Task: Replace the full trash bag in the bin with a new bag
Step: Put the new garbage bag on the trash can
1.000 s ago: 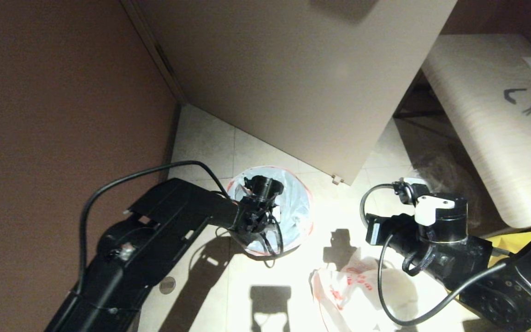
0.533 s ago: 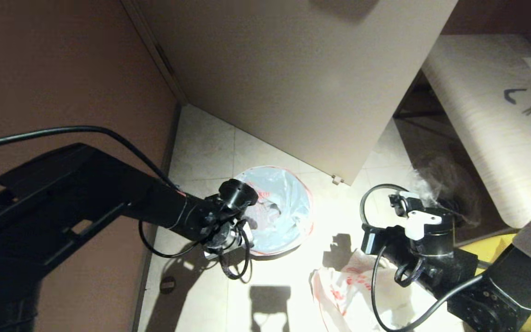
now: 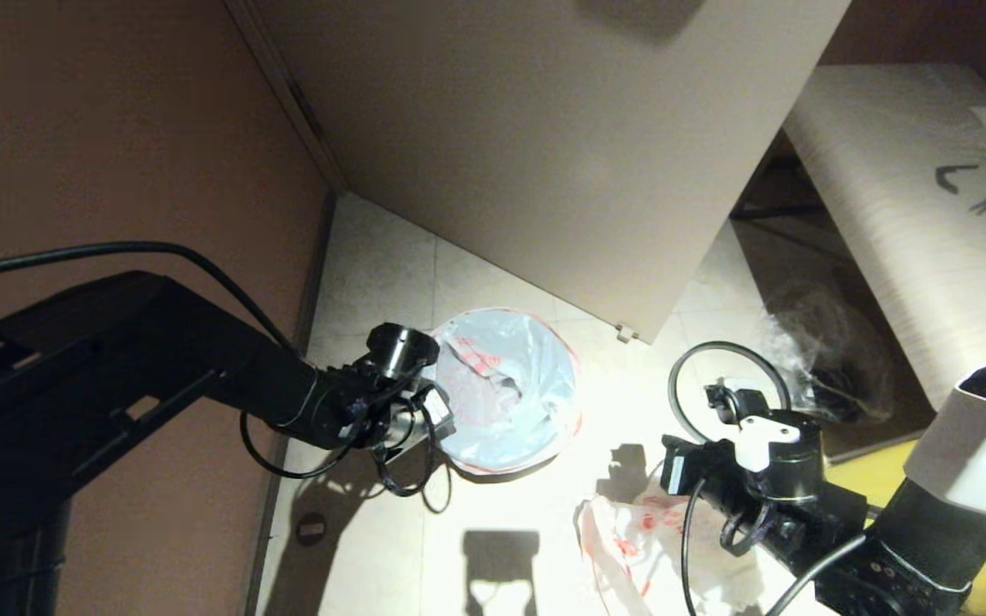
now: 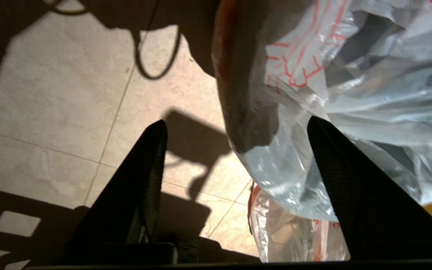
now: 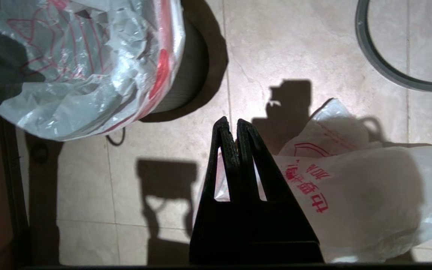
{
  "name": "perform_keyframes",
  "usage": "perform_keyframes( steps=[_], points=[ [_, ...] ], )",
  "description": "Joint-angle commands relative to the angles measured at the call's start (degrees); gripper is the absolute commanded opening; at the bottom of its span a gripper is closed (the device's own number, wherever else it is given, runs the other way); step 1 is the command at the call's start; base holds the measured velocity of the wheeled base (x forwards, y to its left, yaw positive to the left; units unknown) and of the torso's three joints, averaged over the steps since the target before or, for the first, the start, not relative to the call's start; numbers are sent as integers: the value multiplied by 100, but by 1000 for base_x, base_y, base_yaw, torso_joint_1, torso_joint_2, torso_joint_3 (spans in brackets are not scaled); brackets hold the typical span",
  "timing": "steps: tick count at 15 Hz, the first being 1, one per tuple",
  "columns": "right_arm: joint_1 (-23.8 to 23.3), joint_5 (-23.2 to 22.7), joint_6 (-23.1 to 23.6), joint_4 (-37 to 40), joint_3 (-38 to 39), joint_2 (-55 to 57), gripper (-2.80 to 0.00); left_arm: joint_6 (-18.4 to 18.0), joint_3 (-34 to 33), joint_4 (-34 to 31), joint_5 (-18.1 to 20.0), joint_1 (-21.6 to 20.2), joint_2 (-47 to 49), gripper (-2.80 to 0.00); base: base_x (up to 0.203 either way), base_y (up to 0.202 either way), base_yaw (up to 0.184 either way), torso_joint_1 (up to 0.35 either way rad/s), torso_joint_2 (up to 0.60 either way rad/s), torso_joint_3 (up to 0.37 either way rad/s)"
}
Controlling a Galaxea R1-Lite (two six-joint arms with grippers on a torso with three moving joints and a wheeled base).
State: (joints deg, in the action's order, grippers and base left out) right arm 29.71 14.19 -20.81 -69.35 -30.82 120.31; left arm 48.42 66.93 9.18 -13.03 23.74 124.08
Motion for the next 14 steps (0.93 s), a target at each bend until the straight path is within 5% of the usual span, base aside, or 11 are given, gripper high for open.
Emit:
perform_keyframes(
  steps=[1, 6, 7, 8, 14],
  points=[
    [28, 14, -11, -34, -6, -20, -280, 27, 39, 16, -6, -71, 155, 0, 0, 0, 0, 0, 0, 0],
    [9, 5, -11, -43, 6, 19, -280, -88, 474, 24, 17, -104, 561, 0, 0, 0, 0, 0, 0, 0],
    [0, 5, -19, -43, 3, 29, -280, -172, 577, 20, 13, -105, 686, -227, 0, 0, 0, 0, 0, 0],
    [-6, 3, -22, -45, -3, 69, -280, -231, 642, 14, 11, -112, 775, -280, 0, 0, 0, 0, 0, 0],
    [-9, 5, -28, -52, 6, 63, -280, -254, 688, 14, -6, -115, 828, -280, 0, 0, 0, 0, 0, 0]
  ],
)
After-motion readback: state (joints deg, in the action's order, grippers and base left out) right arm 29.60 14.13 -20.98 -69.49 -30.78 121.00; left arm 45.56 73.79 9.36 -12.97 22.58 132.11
